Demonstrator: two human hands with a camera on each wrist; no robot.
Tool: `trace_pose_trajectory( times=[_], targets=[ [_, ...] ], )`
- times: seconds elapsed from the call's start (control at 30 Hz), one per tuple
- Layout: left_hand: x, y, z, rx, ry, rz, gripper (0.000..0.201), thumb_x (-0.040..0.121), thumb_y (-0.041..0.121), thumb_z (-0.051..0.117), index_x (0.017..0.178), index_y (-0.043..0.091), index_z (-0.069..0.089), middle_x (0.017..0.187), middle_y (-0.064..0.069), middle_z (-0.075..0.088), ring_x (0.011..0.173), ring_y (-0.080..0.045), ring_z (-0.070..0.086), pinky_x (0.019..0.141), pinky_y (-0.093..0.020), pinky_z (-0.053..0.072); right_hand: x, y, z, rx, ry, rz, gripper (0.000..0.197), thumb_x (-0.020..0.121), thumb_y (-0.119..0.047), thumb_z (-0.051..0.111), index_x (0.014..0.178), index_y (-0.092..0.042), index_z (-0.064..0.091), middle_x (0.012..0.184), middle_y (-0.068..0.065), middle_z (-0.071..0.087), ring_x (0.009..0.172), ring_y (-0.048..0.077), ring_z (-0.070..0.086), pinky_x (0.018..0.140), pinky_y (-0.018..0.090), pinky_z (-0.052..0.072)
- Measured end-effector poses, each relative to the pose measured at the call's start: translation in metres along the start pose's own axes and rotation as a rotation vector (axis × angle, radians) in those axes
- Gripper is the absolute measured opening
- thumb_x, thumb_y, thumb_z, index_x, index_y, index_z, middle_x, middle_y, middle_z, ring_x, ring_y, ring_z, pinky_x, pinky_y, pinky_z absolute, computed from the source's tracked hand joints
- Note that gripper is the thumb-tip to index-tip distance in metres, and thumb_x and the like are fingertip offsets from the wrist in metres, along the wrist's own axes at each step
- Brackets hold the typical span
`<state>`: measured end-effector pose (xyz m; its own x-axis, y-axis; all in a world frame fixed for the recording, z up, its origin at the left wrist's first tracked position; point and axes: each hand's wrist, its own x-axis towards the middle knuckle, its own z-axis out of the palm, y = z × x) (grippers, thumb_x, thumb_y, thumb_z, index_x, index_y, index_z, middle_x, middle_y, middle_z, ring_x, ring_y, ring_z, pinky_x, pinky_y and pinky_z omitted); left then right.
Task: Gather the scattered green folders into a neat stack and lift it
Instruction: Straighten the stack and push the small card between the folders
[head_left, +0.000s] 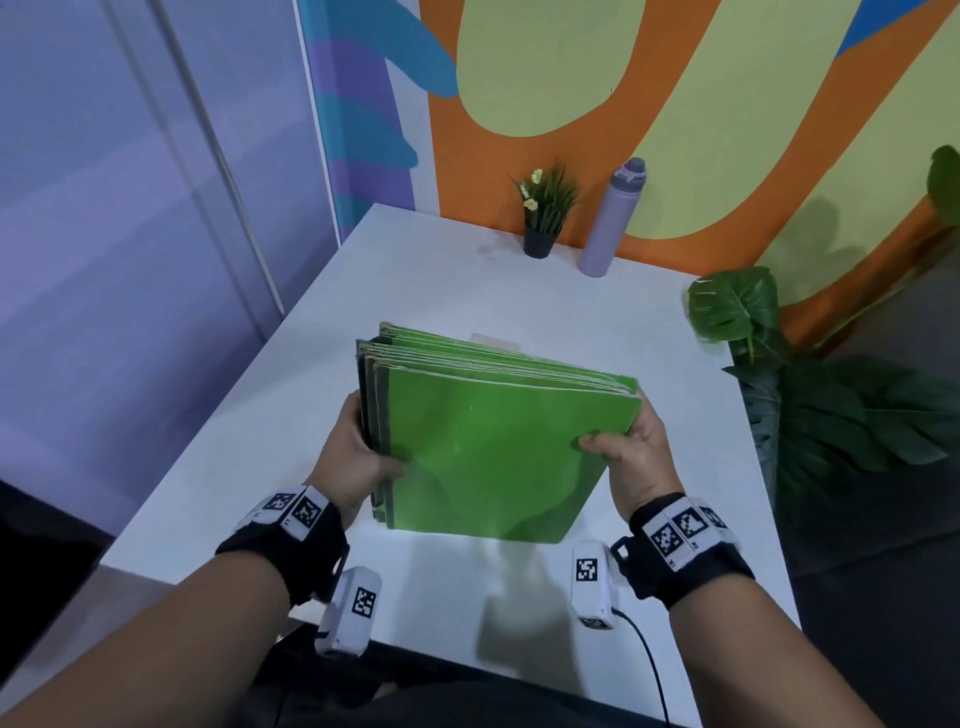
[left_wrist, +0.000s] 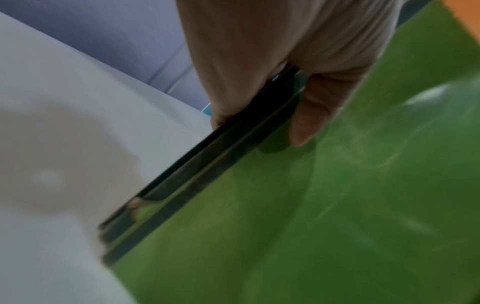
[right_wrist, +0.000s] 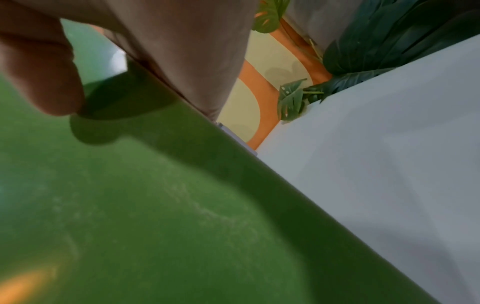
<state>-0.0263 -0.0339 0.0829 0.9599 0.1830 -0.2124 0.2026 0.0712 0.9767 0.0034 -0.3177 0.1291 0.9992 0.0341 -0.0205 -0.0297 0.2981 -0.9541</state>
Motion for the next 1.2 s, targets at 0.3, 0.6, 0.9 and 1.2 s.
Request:
trace_pose_trajectory(
  times=[0.3, 0.6, 0.9, 1.2],
  targets=[
    [-0.004, 0.025, 0.018, -0.134, 0.045, 0.099, 0.067, 0.049, -0.014, 0.047, 0.103, 0.024, 0.056, 0.093, -0.005, 0.069, 0.080, -0.019, 0.068, 0.058, -0.034, 0.057, -0.001, -0.007, 0.015, -0.006, 0.101, -0.139, 0.042, 0.056, 0.016, 0.054, 0.087, -0.012, 0.057, 0.070, 0.003, 0.061, 0.066, 0.020, 0.058, 0.060, 0.027, 0.050],
    [-0.023, 0.012, 0.001, -0.057, 0.022, 0.286, 0.076, 0.069, -0.004, 0.057, 0.128, 0.041, 0.039, 0.125, 0.014, 0.058, 0.108, 0.002, 0.059, 0.088, -0.020, 0.050, -0.005, -0.028, 0.017, -1.027, 0.047, -0.727, 0.033, 0.076, -0.013, 0.060, 0.108, -0.016, 0.068, 0.097, 0.002, 0.063, 0.090, 0.018, 0.061, 0.077, 0.034, 0.047],
    [-0.025, 0.007, 0.001, -0.021, -0.008, 0.319, 0.072, 0.076, -0.001, 0.055, 0.130, 0.045, 0.041, 0.134, 0.013, 0.055, 0.124, -0.001, 0.052, 0.101, -0.021, 0.041, -0.014, -0.037, 0.081, -1.734, -0.240, -0.686, 0.042, 0.091, -0.033, 0.039, 0.131, -0.025, 0.046, 0.099, 0.000, 0.059, 0.083, 0.027, 0.059, 0.070, 0.040, 0.042],
    [-0.034, 0.001, 0.001, 0.283, 0.355, 0.510, 0.047, 0.087, 0.009, 0.064, 0.118, 0.044, 0.061, 0.105, 0.016, 0.059, 0.104, -0.014, 0.060, 0.099, -0.030, 0.047, -0.010, -0.029, 0.082, -1.815, -0.180, -0.676, 0.050, 0.091, -0.032, 0.043, 0.141, -0.025, 0.040, 0.101, -0.001, 0.061, 0.082, 0.027, 0.057, 0.068, 0.038, 0.036]
  ],
)
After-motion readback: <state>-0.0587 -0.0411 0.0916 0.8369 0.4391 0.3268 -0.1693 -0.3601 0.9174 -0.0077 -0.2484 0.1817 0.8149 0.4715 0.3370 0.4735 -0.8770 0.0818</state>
